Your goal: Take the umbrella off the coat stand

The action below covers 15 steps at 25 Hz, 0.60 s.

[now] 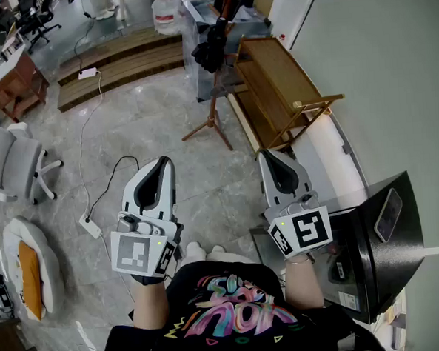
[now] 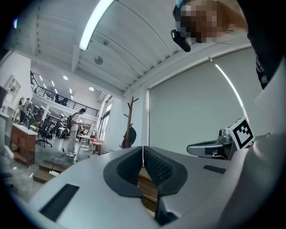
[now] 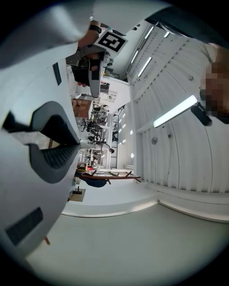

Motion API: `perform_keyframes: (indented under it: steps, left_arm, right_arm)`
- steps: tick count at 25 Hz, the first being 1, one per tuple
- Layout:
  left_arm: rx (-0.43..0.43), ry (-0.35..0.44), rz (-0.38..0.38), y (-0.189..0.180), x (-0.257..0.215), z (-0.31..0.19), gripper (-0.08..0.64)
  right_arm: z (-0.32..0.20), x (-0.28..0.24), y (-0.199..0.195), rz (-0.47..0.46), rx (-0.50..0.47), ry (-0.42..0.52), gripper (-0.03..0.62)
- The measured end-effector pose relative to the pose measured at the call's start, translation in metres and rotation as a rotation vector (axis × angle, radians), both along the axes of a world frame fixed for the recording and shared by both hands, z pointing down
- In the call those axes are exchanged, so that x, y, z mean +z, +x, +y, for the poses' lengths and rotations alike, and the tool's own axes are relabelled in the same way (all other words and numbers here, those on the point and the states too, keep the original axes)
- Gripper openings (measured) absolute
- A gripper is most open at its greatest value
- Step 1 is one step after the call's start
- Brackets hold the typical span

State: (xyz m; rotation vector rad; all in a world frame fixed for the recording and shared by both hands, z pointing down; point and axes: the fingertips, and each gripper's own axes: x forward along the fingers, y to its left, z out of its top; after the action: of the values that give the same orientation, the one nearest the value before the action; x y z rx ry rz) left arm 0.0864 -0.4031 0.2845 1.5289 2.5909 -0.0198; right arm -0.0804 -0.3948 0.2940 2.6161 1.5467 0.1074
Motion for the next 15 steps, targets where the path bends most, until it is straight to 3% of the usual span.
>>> perform_keyframes:
  steps: [15]
  left_arm:
    - [-0.038, -0.004, -0.008, -0.014, -0.002, 0.014, 0.029]
  right_arm:
    - [0.011, -0.001, -0.026, 0.031, -0.015, -0.023, 0.015]
